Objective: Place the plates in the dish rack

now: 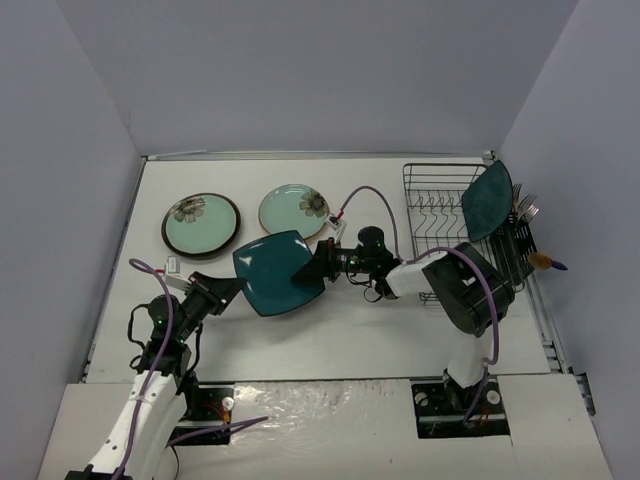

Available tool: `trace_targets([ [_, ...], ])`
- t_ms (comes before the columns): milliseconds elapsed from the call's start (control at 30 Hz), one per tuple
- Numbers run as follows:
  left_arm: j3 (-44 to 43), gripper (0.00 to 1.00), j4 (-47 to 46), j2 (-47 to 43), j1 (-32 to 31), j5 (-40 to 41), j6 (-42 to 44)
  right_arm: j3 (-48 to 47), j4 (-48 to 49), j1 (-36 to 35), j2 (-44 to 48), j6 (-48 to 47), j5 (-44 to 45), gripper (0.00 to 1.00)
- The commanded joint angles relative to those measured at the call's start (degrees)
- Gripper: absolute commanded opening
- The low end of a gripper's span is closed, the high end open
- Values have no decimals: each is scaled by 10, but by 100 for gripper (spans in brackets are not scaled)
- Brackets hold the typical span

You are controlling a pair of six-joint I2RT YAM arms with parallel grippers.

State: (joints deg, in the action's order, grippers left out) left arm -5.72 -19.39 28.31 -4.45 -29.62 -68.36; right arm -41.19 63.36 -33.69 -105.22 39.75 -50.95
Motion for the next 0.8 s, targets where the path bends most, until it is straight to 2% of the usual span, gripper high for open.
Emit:
trace_targets([
  [0,-46,0,-141,-12,-1,-37,-41,-21,154,6,-9,67,-50,85],
  [133,-45,0,-147,-12,-1,-41,-40,-24,194,6,-18,100,-64,76],
  [300,-44,0,-144,-7,-1,-48,-33,-25,217,8,-12,120,-72,52],
  [400,-40,0,-144,-9,-1,-48,-32,-23,215,12,-5,120,-74,34],
  [500,-39,0,-138,-8,-1,-48,-27,-18,214,17,8,119,-73,24],
  [700,-43,0,-102,-7,0,-48,-3,-11,158,34,53,91,-65,3],
  [767,-52,0,-71,-6,-1,-48,23,-15,110,39,87,63,-55,0],
])
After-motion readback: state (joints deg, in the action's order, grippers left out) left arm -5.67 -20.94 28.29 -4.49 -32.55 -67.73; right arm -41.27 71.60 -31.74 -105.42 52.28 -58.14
